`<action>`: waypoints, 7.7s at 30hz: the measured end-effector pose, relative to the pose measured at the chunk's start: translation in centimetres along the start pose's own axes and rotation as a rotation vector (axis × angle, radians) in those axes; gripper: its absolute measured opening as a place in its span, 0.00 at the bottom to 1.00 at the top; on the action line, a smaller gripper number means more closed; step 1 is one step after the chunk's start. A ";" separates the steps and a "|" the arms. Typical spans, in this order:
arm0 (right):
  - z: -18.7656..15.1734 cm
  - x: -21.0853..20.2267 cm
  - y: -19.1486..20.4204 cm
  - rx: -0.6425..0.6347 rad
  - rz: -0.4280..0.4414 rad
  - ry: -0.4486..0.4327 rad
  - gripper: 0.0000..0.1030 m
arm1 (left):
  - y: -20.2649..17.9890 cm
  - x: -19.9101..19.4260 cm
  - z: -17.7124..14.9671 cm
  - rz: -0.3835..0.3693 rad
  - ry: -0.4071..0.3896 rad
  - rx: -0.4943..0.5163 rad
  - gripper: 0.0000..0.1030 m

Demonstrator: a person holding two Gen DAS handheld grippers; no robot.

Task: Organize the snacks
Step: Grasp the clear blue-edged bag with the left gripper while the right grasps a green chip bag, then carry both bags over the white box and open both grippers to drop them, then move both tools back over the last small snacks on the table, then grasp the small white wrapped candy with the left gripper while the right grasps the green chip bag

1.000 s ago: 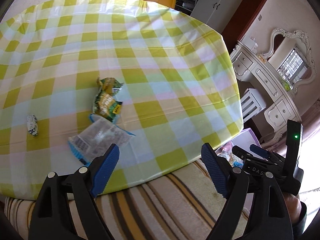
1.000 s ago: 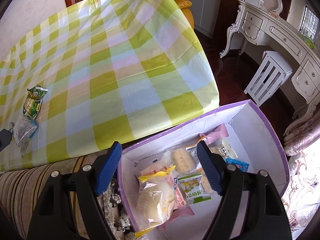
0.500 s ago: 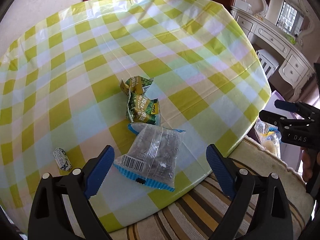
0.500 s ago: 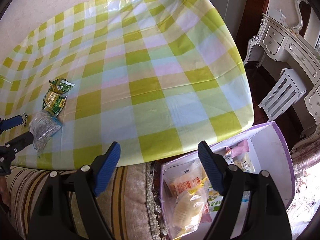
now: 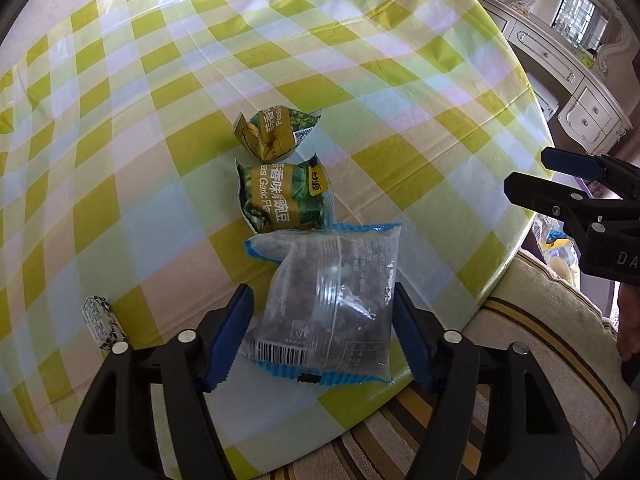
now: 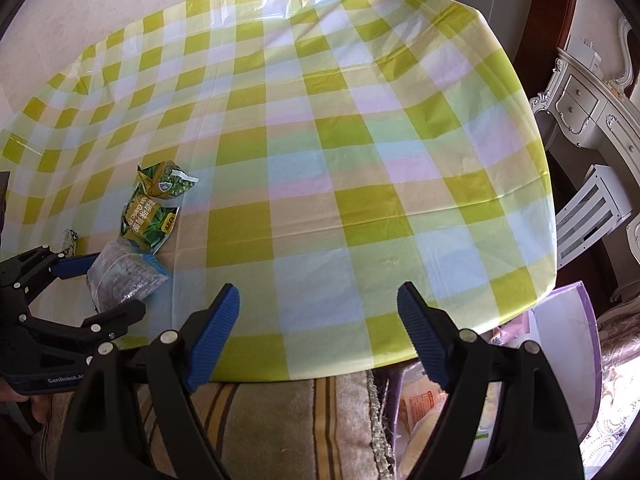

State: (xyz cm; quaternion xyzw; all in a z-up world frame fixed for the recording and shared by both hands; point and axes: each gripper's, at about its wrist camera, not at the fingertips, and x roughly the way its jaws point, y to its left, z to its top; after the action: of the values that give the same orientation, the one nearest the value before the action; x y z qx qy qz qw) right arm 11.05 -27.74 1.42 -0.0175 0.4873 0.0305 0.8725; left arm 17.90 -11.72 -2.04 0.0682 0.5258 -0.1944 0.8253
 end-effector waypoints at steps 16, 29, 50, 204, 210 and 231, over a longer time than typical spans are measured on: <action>2.3 1.6 6.2 -0.041 0.047 0.000 0.79 | 4.1 -4.1 -2.5 -0.003 -0.139 -0.205 0.50; 3.9 4.5 11.6 0.018 0.081 0.032 0.79 | 9.7 -7.1 -3.3 0.121 -0.306 -0.456 0.49; 4.7 8.0 14.6 -0.017 0.010 0.073 0.52 | 10.7 -7.3 -3.9 0.096 -0.348 -0.497 0.49; 0.6 -0.5 0.2 0.097 -0.063 -0.046 0.74 | 2.7 -6.3 -0.4 0.052 -0.310 -0.358 0.78; 1.4 0.5 3.8 0.006 -0.006 -0.050 0.74 | 8.0 -7.2 -3.2 0.096 -0.317 -0.514 0.65; 4.3 4.6 10.6 -0.174 0.085 -0.039 0.74 | 12.6 -3.7 -4.3 0.176 -0.172 -0.627 0.36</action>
State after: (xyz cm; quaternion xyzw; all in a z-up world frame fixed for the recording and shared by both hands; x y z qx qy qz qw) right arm 16.34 -16.71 -0.31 -0.0720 0.4660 0.1100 0.8750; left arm 17.86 2.06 -1.73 -0.1605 0.4805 0.0437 0.8611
